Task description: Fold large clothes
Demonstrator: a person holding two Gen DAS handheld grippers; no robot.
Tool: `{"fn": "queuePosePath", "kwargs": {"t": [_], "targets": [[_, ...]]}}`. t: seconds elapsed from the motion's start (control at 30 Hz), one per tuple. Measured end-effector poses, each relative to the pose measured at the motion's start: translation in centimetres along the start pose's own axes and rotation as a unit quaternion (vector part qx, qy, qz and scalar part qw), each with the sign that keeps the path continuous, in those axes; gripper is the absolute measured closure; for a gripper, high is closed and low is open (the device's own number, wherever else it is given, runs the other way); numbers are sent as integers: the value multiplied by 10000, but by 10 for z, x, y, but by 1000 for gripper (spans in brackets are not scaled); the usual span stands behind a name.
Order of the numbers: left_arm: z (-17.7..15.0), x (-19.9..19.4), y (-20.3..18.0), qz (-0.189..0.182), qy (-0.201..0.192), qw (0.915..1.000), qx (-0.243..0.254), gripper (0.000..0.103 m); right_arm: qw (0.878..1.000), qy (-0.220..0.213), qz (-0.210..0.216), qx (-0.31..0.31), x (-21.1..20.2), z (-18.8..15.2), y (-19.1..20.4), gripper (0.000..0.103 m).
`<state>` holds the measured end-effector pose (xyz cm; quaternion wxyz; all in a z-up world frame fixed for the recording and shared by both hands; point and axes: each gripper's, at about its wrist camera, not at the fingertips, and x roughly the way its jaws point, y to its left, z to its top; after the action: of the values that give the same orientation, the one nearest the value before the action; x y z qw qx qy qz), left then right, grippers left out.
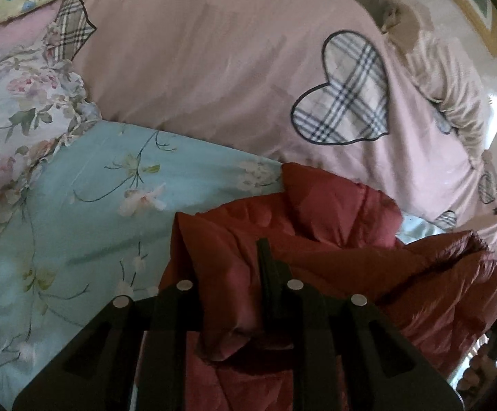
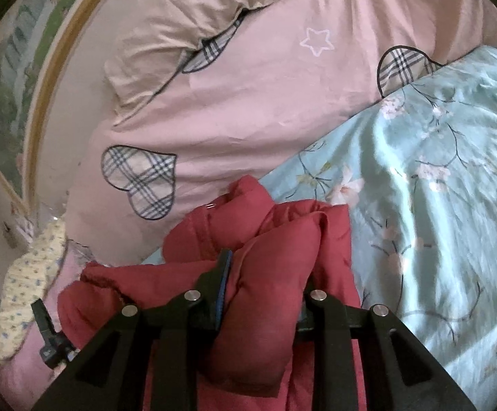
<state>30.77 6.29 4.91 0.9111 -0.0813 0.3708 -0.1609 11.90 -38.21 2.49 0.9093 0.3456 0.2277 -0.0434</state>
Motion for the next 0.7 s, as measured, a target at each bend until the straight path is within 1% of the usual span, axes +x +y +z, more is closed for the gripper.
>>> {"fn": "queuePosePath", "kwargs": {"t": [0.1,0.3,0.37,0.5,0.57,0.7], "targets": [[8,20,-4,119,45,9999,37,85,9998,-26,-213,-63,18,8,0,77],[20,56,-5,274,180,9995,40,83,9990,-9,-444,-53,51,18,-7,77],[24,67,-3,289,212,9993,51,82,9989,-19,-477,-41,60,20,-11,77],[30,91,2,280,334,9990,-71,81,9986,-55,-488,174,79,23,-22,77],[32,105,2,332,379,9987,-65,81,9983,-55,-518,249,88,25,-25,77],[35,122,-2,490,369,9981,-35,80,9973,-101,-721,116,107,27,-25,77]]}}
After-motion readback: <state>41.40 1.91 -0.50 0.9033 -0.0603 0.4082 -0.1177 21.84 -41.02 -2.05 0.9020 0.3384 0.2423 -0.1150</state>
